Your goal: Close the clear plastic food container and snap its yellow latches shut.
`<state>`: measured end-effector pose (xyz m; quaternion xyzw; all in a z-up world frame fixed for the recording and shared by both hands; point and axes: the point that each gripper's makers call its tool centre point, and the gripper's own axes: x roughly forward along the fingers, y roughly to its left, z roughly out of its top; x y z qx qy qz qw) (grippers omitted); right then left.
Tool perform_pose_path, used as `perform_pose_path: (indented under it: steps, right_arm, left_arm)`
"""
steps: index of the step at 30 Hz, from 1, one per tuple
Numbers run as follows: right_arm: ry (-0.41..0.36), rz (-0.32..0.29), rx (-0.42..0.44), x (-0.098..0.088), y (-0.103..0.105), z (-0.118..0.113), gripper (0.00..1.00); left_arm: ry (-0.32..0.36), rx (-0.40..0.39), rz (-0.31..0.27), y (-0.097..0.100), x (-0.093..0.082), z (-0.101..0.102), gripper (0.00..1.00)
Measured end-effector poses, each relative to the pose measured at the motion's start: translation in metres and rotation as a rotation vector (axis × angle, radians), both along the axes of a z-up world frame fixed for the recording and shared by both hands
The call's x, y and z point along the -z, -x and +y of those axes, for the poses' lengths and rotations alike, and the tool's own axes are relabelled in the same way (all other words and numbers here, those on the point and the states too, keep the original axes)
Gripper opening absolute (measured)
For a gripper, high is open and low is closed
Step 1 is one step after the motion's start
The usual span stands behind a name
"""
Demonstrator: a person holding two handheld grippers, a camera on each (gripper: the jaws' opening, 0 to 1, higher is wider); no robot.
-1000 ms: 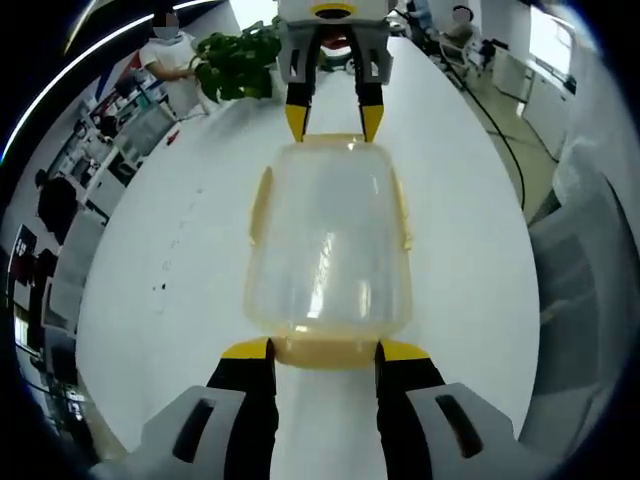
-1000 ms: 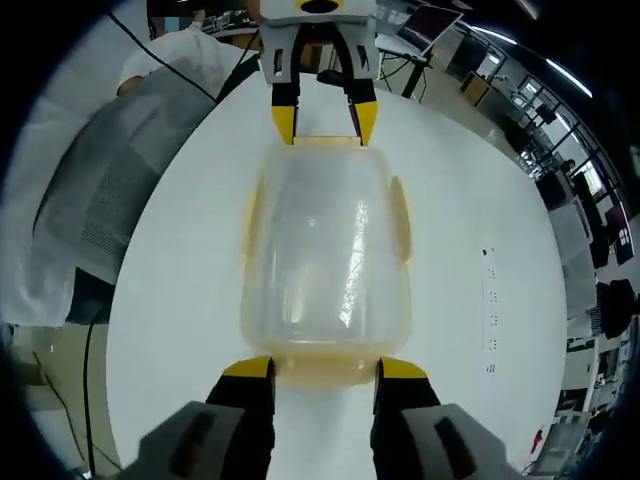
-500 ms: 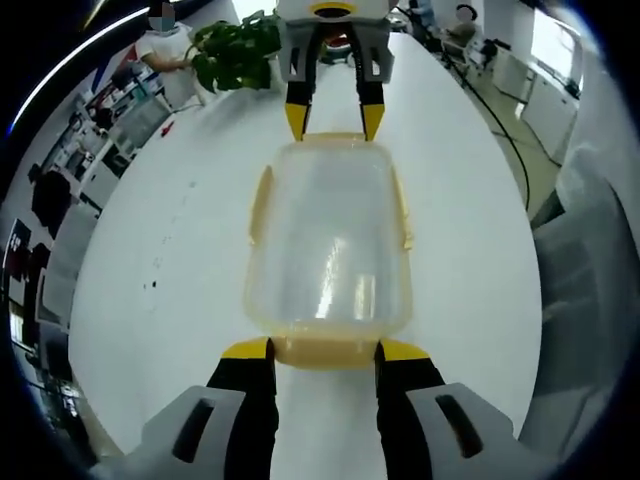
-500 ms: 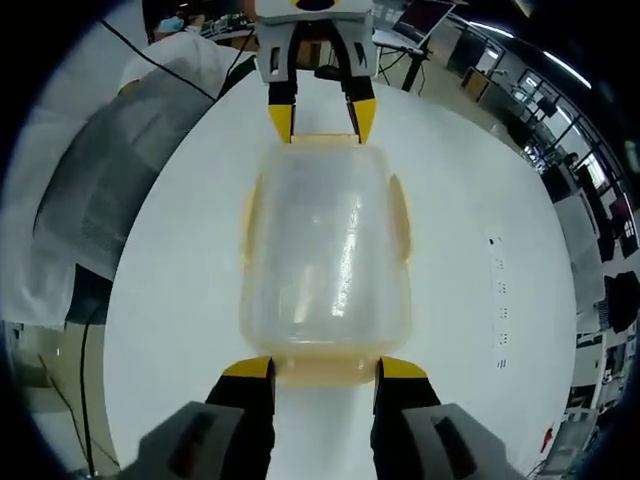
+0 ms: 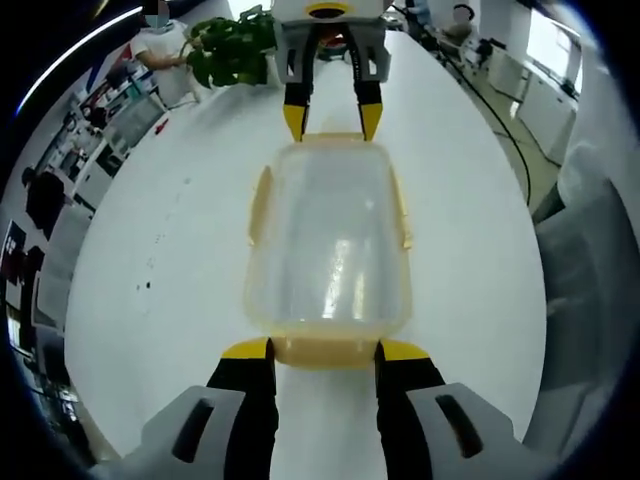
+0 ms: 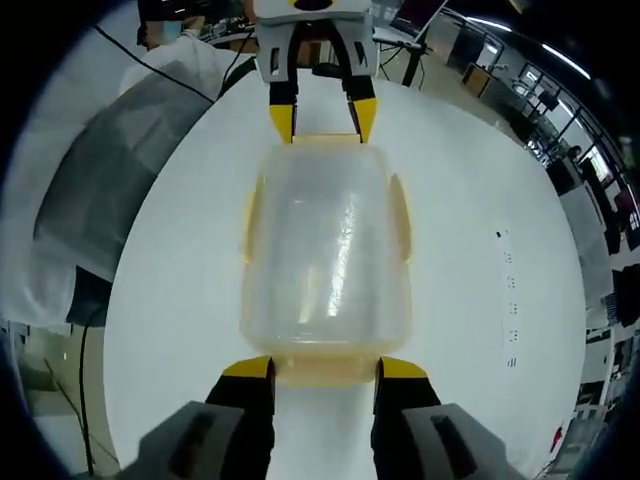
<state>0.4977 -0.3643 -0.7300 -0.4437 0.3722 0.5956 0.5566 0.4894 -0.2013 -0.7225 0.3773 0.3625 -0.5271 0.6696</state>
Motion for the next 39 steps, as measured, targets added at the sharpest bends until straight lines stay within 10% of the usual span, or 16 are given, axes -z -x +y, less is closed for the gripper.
perform_pose_path:
  steps: [39]
  right_arm:
    - [0.009,0.056,0.000,0.015,0.001,-0.001,0.37]
  left_arm:
    - [0.015,0.017,0.037,0.003,0.018,-0.002,0.37]
